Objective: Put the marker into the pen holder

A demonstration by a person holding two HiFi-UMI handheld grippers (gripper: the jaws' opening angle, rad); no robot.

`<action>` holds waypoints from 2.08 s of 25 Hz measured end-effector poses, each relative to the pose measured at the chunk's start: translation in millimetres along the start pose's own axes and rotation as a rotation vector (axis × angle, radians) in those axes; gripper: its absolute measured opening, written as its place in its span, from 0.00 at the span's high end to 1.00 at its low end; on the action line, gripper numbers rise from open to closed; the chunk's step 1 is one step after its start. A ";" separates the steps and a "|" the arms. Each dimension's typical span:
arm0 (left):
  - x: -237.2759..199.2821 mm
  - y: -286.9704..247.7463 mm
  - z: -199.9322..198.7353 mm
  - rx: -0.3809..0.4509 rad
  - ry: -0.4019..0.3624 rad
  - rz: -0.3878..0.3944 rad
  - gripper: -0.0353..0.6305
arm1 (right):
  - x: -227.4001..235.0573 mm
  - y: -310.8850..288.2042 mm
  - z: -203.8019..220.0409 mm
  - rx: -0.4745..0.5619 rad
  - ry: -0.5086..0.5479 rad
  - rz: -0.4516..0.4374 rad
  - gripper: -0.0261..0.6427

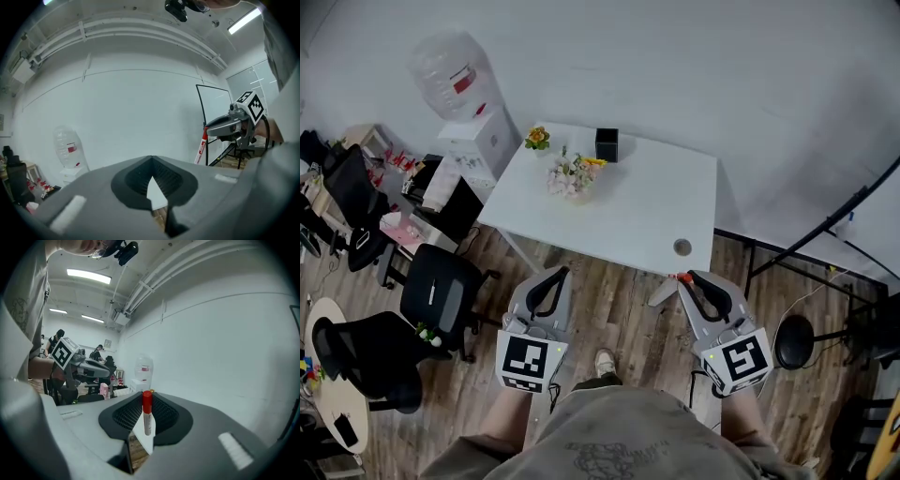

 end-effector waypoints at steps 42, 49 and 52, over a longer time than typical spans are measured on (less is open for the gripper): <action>-169.0 -379.3 18.4 -0.123 0.012 -0.067 0.95 | 298.4 -323.4 -11.9 0.063 -0.074 -0.033 0.83; -180.1 -425.2 21.6 -0.139 0.021 -0.055 0.95 | 331.3 -368.8 -16.1 0.090 -0.099 -0.064 0.83; -183.3 -439.5 24.4 -0.148 0.023 -0.044 0.95 | 341.6 -384.1 -10.0 0.086 -0.128 -0.064 0.83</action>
Point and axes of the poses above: the fingertips, and each gripper's own axes: y backward along the fingers, x to its right, z out of its underside, the point moved 2 cm from there along y, backward along the fingers, and after that the axes turned 14 degrees about -z, right-handed, at the moved point
